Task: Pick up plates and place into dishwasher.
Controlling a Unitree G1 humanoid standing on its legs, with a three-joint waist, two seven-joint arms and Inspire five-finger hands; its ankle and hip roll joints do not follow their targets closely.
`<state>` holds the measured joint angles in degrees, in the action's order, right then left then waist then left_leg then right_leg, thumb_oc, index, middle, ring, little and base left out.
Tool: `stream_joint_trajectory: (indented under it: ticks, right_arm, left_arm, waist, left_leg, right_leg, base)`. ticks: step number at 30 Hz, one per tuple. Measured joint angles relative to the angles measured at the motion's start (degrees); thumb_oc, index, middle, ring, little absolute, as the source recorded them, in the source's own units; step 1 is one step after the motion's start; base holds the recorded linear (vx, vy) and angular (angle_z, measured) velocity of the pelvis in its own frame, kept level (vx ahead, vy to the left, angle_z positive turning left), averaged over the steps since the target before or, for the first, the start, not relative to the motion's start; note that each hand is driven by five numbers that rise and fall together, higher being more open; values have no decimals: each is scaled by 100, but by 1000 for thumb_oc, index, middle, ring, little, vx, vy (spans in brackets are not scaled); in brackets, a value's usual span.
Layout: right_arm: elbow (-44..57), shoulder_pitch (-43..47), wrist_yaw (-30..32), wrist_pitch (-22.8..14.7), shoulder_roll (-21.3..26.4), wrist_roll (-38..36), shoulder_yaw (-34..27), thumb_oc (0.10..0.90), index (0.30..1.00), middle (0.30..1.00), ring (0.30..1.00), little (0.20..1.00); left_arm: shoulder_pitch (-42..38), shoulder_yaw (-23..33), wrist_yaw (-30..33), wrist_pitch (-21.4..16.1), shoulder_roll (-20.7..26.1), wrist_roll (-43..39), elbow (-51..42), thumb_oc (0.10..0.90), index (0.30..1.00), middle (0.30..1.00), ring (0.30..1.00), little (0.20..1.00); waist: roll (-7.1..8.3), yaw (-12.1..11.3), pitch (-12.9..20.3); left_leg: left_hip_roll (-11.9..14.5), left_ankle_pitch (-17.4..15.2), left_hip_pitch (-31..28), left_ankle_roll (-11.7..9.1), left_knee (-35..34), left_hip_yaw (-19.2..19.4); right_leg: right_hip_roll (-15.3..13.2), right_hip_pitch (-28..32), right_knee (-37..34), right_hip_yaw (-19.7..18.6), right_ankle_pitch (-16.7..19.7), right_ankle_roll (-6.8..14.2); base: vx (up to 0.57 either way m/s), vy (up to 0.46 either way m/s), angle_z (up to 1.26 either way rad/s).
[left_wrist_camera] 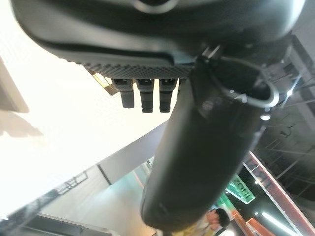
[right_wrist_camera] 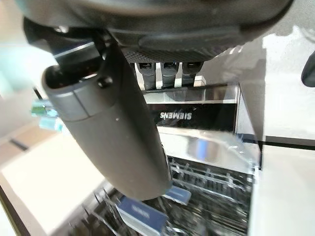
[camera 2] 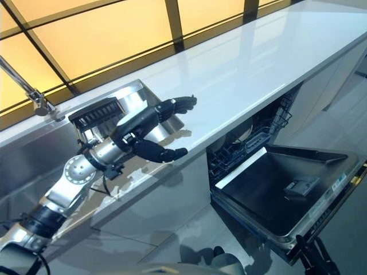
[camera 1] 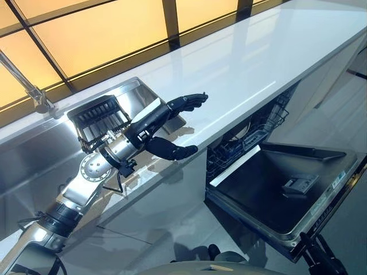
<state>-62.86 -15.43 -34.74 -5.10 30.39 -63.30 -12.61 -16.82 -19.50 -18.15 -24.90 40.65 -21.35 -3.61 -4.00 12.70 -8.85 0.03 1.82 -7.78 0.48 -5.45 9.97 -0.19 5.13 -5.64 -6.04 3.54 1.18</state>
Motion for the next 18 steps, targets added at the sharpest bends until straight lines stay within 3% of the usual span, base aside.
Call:
stream_joint_trajectory:
  ticks: [8,15,18]
  right_arm:
    - [684,-3,-437,905,408,392,138,800,900,900,900,900]
    - [1199,-2,-570,1042,549,401,216,800,900,900,900,900]
    - [1806,35,-568,1019,528,442,280,800,900,900,900,900]
  left_arm:
    - [-1,0,-23,-34,45,2,16,800,900,900,900,900]
    - [1,2,-24,-101,66,1,63,800,900,900,900,900]
    - [2,2,-35,-299,63,1,156,800,900,900,900,900]
  waist:
    - [245,1,-67]
    - [327,-3,-64]
    - [328,-12,-64]
  left_leg:
    - [0,31,0,-18,0,-367]
    - [-19,63,-49,21,-1,-394]
    - [-28,53,-58,4,-1,-526]
  right_leg:
    - [32,-21,25,193,91,-102]
    - [11,27,1,224,95,-82]
    - [8,19,2,293,116,-77]
  base:
    - [-5,2,-9]
    - [0,4,-1]
    - [5,22,-15]
